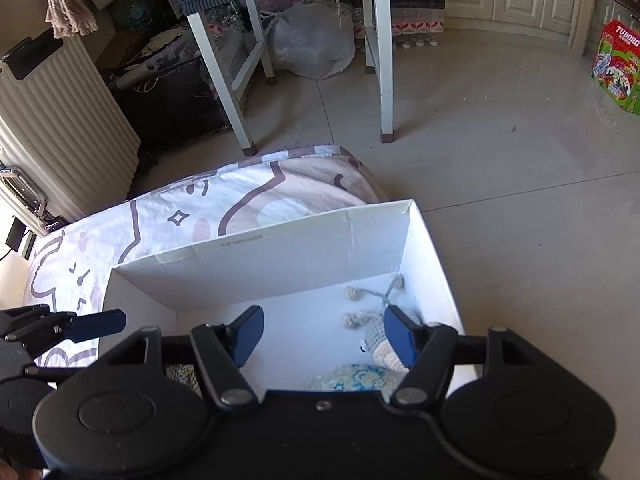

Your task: Organize objects

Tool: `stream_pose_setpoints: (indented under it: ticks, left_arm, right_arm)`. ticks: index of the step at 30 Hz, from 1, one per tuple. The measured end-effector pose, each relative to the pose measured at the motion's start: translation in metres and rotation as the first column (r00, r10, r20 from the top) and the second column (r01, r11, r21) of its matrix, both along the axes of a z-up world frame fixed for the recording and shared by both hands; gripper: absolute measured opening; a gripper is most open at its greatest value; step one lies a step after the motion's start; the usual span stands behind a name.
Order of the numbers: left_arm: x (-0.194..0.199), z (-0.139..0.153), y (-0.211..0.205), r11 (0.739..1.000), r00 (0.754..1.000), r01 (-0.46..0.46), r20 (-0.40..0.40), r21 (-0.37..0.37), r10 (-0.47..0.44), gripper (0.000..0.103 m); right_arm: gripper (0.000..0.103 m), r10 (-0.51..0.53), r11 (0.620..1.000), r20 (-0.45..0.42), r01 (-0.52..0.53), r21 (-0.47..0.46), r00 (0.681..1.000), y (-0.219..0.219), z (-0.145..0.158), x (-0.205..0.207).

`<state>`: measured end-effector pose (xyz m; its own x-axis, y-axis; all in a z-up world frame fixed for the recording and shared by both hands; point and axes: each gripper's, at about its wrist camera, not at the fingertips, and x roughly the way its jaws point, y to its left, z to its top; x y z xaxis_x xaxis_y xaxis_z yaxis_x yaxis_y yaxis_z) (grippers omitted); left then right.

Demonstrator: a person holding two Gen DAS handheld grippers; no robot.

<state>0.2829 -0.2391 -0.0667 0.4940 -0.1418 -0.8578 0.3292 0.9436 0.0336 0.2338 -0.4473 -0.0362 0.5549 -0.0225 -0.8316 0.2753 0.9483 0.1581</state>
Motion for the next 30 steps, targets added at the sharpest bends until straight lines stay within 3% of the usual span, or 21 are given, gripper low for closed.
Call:
stream_pose_setpoints:
  ticks: [16, 23, 30]
  left_arm:
    - [-0.06, 0.065, 0.035, 0.999, 0.997, 0.001, 0.08, -0.054, 0.003, 0.069]
    - [-0.094, 0.092, 0.057, 0.997, 0.991, -0.014, 0.13, -0.079, 0.024, 0.083]
    - [-0.125, 0.108, 0.08, 0.996, 0.984, -0.041, 0.168, -0.082, 0.055, 0.091]
  right_arm:
    - [0.071, -0.022, 0.997, 0.127, 0.032, -0.07, 0.992, 0.034, 0.072, -0.071]
    - [0.073, -0.032, 0.995, 0.161, 0.046, -0.086, 0.986, 0.056, 0.091, -0.107]
    - [0.084, -0.059, 0.991, 0.183, 0.079, -0.105, 0.981, 0.075, 0.102, -0.148]
